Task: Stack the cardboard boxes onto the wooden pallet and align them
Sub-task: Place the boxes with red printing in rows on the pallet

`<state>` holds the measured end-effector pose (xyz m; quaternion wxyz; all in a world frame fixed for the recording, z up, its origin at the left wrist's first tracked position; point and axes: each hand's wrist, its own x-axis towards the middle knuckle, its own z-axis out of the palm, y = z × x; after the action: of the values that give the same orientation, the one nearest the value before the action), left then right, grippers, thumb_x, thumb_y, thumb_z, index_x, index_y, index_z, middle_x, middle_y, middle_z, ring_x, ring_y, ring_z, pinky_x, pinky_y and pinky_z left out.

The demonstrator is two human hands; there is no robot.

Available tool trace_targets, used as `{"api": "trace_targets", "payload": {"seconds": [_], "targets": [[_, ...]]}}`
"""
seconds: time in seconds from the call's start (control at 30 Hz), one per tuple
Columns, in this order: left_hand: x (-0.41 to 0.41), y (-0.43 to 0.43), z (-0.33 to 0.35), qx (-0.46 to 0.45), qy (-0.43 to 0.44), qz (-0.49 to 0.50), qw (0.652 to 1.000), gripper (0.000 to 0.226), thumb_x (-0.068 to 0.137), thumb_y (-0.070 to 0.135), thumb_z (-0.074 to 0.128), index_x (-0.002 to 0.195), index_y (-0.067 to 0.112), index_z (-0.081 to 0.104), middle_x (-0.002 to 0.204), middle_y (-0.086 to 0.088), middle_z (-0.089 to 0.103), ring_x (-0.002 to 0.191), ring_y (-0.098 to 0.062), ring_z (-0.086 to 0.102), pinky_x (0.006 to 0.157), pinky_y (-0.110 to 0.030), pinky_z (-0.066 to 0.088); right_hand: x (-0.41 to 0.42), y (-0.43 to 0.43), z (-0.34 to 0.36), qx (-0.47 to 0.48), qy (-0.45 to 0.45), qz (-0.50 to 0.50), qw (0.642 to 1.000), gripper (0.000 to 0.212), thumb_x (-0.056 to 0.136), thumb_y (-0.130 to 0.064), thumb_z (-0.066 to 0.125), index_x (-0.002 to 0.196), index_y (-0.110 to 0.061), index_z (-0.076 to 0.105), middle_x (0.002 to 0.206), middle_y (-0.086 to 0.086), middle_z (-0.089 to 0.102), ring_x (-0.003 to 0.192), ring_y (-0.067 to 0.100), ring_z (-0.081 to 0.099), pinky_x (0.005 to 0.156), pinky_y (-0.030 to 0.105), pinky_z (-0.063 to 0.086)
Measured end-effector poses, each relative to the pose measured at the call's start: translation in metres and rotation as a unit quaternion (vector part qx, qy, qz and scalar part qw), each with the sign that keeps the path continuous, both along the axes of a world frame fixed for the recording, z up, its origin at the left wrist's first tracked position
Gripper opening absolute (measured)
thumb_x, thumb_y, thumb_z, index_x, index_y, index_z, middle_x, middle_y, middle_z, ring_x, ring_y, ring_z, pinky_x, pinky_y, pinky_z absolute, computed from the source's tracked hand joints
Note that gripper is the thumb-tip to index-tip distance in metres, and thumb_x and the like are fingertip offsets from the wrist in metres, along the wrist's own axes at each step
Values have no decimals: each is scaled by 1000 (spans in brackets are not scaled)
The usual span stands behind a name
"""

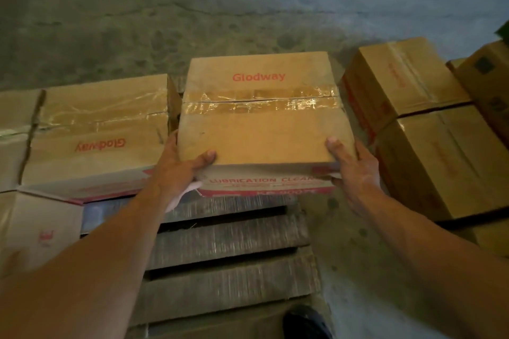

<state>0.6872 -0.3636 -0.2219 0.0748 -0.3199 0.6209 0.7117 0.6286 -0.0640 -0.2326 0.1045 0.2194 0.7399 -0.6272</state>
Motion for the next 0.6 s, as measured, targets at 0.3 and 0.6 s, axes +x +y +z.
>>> {"api": "trace_targets", "payload": {"seconds": [0.3, 0.6], "targets": [[-29, -21, -90, -100, 28, 84, 991, 90, 78, 24, 85, 151, 29, 33, 132, 6, 57, 115, -18, 61, 82, -42, 59, -50, -37, -82, 2, 6, 6, 1000, 60, 80, -57, 75, 133, -34, 56, 118, -10, 67, 111, 19, 65, 96, 50, 56], [-54, 24, -133, -295, -40, 258, 919, 51, 87, 31, 77, 134, 31, 56, 139, -4, 36, 105, -10, 41, 84, -6, 33, -79, -56, -134, -18, -16, 74, 997, 57, 82, -65, 66, 132, -43, 53, 123, -12, 67, 113, 18, 66, 98, 49, 55]]}}
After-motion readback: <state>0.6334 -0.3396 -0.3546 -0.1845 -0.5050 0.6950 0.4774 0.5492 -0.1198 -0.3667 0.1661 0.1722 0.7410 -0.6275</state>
